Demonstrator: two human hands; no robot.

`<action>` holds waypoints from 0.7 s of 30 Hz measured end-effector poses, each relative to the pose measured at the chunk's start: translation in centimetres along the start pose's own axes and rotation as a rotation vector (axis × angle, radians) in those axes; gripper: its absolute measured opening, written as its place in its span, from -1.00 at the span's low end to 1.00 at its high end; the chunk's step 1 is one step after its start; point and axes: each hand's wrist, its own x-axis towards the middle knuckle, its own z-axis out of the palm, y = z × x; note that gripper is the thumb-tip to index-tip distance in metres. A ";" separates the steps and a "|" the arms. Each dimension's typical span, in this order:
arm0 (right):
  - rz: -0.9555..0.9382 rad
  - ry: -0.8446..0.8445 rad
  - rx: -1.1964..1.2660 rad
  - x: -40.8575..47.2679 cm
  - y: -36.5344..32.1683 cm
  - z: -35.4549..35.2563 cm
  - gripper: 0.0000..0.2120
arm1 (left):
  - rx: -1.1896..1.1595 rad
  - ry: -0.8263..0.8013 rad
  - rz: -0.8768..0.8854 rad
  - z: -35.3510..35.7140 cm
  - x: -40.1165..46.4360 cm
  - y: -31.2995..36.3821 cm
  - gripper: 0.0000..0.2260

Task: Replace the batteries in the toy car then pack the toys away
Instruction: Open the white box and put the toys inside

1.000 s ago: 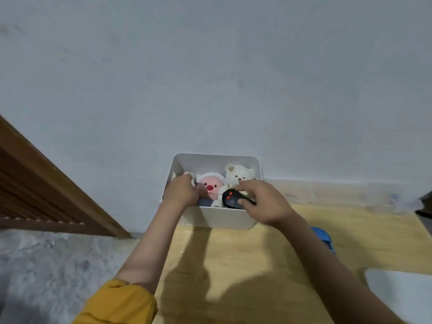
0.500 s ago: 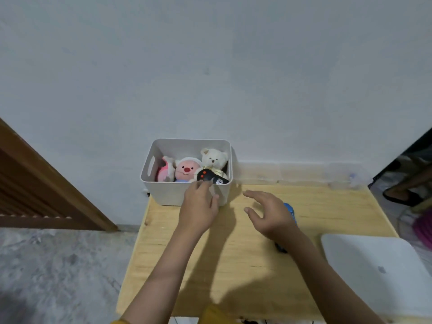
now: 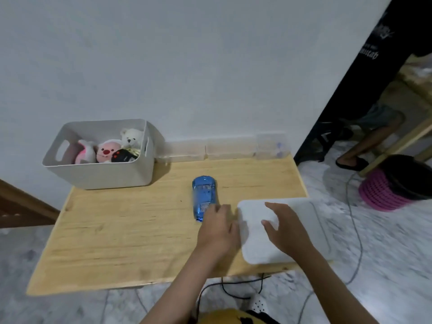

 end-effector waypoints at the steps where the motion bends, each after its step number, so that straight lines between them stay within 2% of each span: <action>1: 0.055 0.004 -0.013 -0.4 2.0 -0.6 -0.52 | 0.025 -0.056 -0.023 1.7 -0.2 0.8 -0.64; 5: 0.302 -0.077 -0.149 -1.3 8.7 -2.3 -0.46 | 0.177 -0.305 -0.168 7.3 -0.8 2.7 -0.47; 7: 0.358 -0.141 -0.194 -1.4 11.1 -2.8 -0.41 | 0.225 -0.337 -0.229 9.2 -1.0 3.1 -0.42; 11: 0.432 -0.293 -0.115 -1.5 13.2 -3.0 -0.33 | 0.332 -0.251 -0.261 11.3 -1.3 3.4 -0.35; 14: 0.401 -0.287 -0.043 -1.4 13.3 -3.0 -0.29 | 0.367 -0.175 -0.268 12.0 -1.3 3.6 -0.36; 21: 0.376 -0.209 -0.048 -0.9 11.9 -3.9 -0.28 | 0.099 -0.067 -0.348 11.2 -0.4 4.2 -0.40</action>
